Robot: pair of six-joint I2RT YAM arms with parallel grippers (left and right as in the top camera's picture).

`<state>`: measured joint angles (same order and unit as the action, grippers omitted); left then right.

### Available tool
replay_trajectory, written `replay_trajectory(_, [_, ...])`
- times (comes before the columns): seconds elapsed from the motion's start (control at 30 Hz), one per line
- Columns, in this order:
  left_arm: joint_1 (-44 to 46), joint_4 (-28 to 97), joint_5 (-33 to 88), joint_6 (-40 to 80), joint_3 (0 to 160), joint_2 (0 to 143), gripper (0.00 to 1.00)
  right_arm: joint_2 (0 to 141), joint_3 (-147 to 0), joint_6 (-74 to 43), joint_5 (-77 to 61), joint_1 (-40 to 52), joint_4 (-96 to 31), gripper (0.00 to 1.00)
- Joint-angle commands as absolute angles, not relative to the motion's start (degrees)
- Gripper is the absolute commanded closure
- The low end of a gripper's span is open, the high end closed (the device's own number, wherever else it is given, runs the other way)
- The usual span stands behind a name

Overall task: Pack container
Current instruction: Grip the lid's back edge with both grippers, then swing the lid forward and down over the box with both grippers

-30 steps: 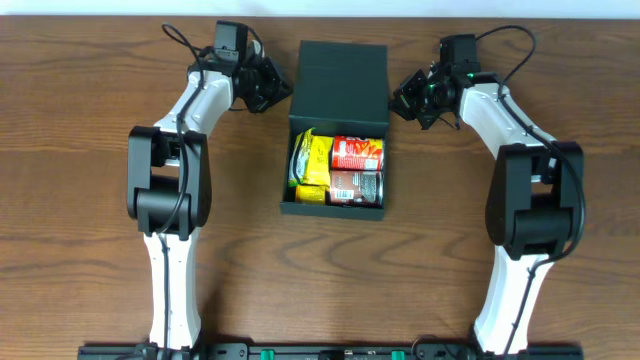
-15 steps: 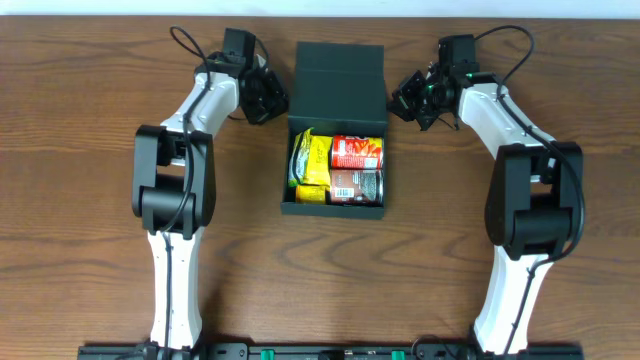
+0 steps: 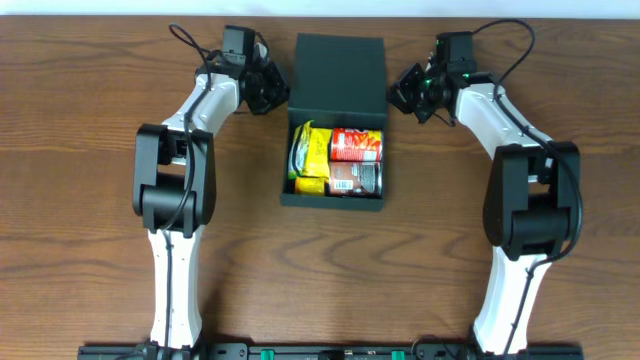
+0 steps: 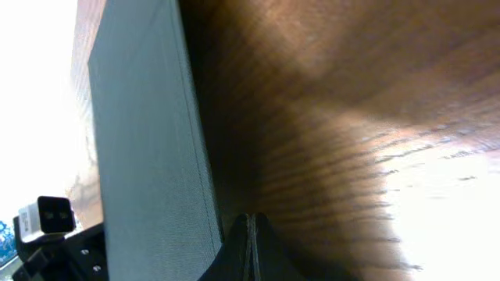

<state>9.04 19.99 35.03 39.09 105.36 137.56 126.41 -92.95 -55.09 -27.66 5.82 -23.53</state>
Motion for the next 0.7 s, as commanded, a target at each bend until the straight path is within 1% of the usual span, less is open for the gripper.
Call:
replay_trajectory(0.0, [9.1,17.6,42.3,42.8,106.3,138.2,0.94,126.8,-93.5,-56.2,-33.0,8.9,-23.4,0.99])
replay_trajectory(0.17, [7.4,17.7,46.9,43.5,106.3,137.7,0.94,126.8,-93.5,-56.6,-35.1,8.7,-21.9,0.99])
replay_trajectory(0.37, [7.2,17.7,49.6,44.0,106.3,136.8,0.95,126.8,-93.5,-57.9,-37.5,8.7,-18.7,0.99])
replay_trajectory(0.67, [7.2,17.6,49.6,44.0,106.3,133.3,0.94,126.8,-93.5,-58.2,-39.3,8.6,-17.3,0.99])
